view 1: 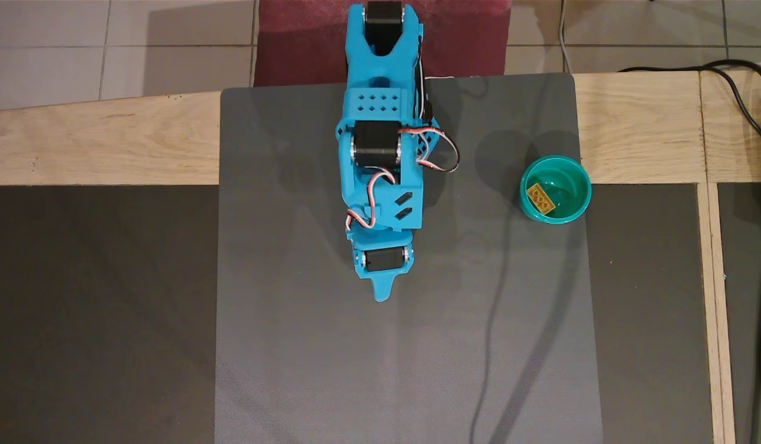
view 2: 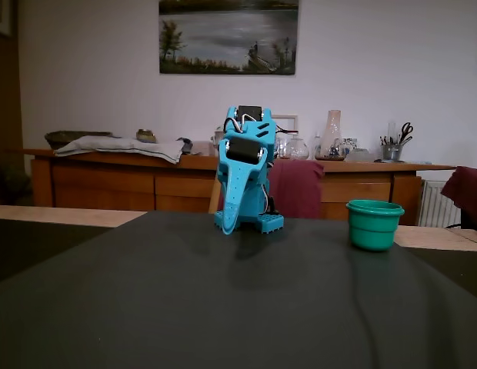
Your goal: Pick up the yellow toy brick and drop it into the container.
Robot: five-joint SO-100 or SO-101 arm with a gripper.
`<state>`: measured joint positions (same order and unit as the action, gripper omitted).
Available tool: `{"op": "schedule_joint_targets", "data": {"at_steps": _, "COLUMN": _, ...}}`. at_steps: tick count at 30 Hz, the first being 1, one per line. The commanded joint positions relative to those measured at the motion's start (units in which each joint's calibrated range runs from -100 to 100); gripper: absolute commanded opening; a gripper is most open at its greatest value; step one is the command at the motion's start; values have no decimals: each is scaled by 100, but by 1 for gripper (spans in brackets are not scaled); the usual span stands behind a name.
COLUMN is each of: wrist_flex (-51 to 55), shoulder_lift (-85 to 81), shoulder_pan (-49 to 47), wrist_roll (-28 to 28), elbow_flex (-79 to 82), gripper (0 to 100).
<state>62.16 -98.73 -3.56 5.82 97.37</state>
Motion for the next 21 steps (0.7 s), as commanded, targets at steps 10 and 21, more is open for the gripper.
{"op": "schedule_joint_targets", "data": {"at_steps": 10, "wrist_flex": -46, "shoulder_lift": -35, "shoulder_pan": -50, "wrist_roll": 19, "elbow_flex": -26, "gripper": 0}}
{"op": "schedule_joint_targets", "data": {"at_steps": 21, "wrist_flex": -46, "shoulder_lift": -35, "shoulder_pan": -50, "wrist_roll": 19, "elbow_flex": -26, "gripper": 0}}
